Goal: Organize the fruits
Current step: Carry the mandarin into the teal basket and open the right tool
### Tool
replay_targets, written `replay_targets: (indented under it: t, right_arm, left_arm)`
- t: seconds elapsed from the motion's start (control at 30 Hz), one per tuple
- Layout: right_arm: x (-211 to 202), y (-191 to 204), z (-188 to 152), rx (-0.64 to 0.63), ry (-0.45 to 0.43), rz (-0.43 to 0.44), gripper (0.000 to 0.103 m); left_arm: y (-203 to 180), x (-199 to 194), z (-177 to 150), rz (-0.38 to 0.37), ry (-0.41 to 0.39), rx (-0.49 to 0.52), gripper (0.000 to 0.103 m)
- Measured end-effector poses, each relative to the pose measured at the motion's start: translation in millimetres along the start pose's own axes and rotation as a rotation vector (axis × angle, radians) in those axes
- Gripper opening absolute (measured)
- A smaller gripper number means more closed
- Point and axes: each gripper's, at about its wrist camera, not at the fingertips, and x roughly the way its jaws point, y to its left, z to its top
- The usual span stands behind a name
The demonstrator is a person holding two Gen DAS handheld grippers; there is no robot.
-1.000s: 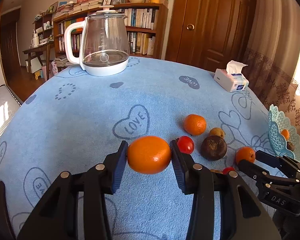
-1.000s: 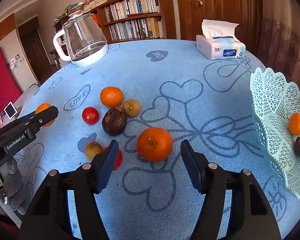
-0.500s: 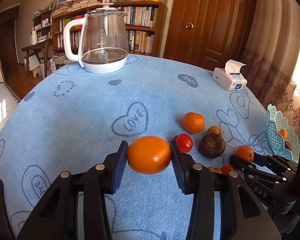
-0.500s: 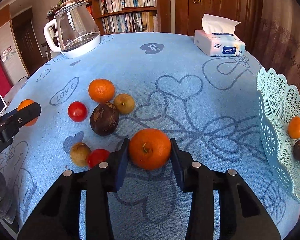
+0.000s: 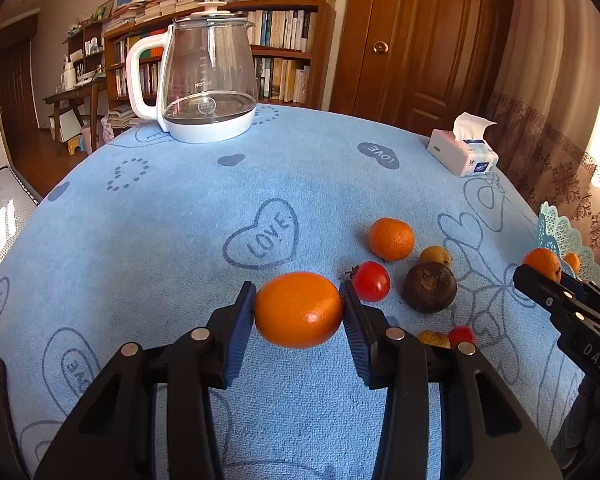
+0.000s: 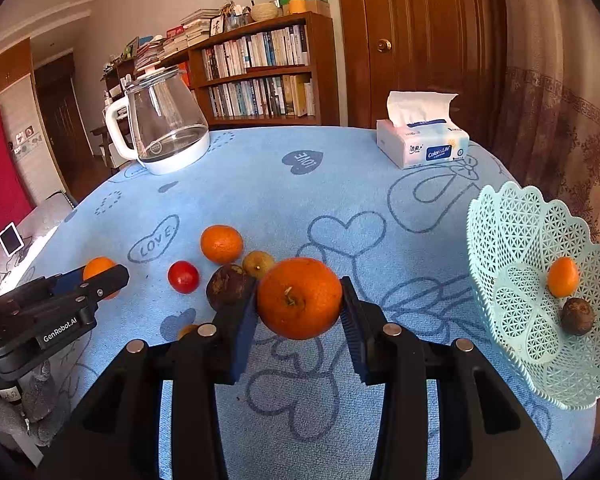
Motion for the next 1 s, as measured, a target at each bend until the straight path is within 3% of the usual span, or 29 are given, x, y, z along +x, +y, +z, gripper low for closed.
replay_targets:
  t: [0.57, 1.0]
  right_arm:
    - [-38, -79, 6, 0.234, -0.125, -0.153, 0.041]
    - [-45, -136, -18, 0.438, -0.075, -0.259, 0.041]
  left_arm:
    - [-1, 1, -2, 0.001, 0.003, 0.006, 0.043]
    - [-5, 3, -5, 0.004, 0.011, 0.024, 0.043]
